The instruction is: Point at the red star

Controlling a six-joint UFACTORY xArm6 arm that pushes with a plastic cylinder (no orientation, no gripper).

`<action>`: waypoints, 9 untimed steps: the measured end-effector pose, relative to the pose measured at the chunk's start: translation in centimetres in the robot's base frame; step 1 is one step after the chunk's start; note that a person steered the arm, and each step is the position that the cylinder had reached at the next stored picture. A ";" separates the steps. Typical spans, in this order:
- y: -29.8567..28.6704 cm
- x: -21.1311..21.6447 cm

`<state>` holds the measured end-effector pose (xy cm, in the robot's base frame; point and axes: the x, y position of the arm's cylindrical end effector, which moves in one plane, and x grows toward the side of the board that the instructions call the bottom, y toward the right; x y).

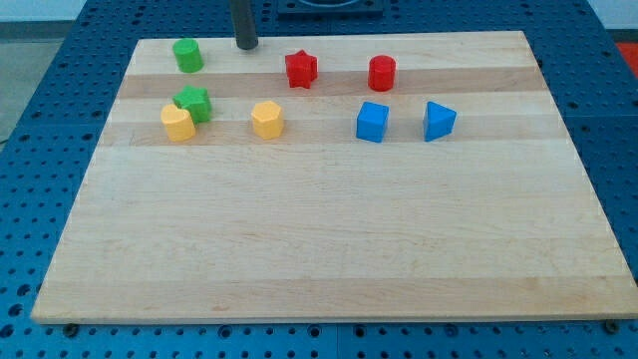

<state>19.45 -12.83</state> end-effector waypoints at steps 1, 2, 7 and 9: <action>0.2 -0.3; 0.3 -0.3; -0.1 -0.1; -1.0 0.2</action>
